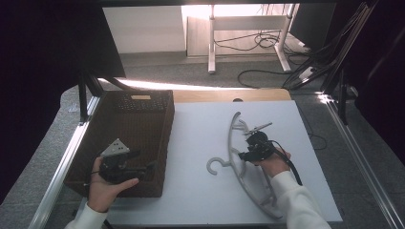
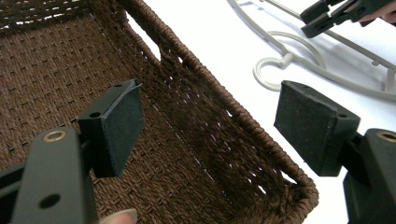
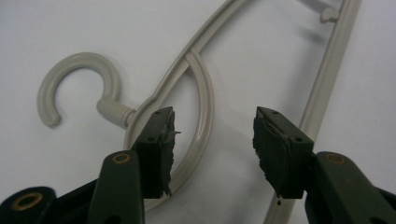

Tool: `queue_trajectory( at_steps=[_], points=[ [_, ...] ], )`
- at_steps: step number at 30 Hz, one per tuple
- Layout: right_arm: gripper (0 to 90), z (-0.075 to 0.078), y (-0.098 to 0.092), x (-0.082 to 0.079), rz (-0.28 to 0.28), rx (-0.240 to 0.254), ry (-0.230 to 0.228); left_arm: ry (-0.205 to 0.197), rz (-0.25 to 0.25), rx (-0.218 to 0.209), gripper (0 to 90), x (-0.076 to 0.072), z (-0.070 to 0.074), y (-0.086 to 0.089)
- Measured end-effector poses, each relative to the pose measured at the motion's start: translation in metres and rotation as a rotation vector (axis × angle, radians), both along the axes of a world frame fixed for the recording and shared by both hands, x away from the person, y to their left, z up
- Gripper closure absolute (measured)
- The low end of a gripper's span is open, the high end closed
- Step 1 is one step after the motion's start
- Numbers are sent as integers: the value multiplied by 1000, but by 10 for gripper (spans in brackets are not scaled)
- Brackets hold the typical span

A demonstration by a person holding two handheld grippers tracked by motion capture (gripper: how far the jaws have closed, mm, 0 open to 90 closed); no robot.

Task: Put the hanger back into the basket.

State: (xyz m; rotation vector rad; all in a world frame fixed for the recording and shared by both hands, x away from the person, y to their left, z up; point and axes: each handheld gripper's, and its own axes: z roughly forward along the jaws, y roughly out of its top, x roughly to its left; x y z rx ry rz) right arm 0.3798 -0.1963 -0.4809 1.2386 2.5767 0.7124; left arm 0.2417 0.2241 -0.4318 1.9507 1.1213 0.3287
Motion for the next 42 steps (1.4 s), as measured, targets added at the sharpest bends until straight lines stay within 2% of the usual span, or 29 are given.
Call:
queue_trajectory(
  at_steps=[3,7,8,10,11,16,18,21,24,30,31,34,36,38,41,42],
  points=[
    [534,-7,6,6,0,-27,26,0,1,1,229,0,0,0],
    [561,-11,10,10,3,-36,39,0,2,2,229,0,-1,0],
    [597,-13,12,11,3,-45,46,1,3,2,229,0,-1,0],
    [610,-14,13,12,3,-53,53,1,3,3,228,0,-1,1],
    [642,-15,16,13,0,-73,60,2,2,4,228,1,-1,1],
    [701,-17,19,13,2,-89,69,0,2,3,227,0,-1,1],
    [738,-18,21,12,-1,-109,58,0,2,2,227,0,0,1],
    [779,-18,23,12,0,-111,60,2,5,3,227,0,-1,2],
    [786,-18,24,11,-2,-123,55,0,5,2,227,0,0,1],
    [816,-16,23,12,-36,-102,60,-2,3,1,226,0,0,1],
    [817,-16,23,12,-23,-101,61,-2,3,1,226,0,0,1],
    [818,-14,22,12,-36,-89,62,-3,4,1,226,0,0,2],
    [819,-8,19,11,-36,-57,58,-3,2,3,226,0,0,2],
    [819,-6,19,11,-38,-49,51,-4,4,3,226,0,0,2],
    [820,6,14,9,-47,10,27,-6,2,4,226,0,1,2],
    [820,6,14,9,-47,10,27,-6,3,3,226,0,1,2]
  ],
)
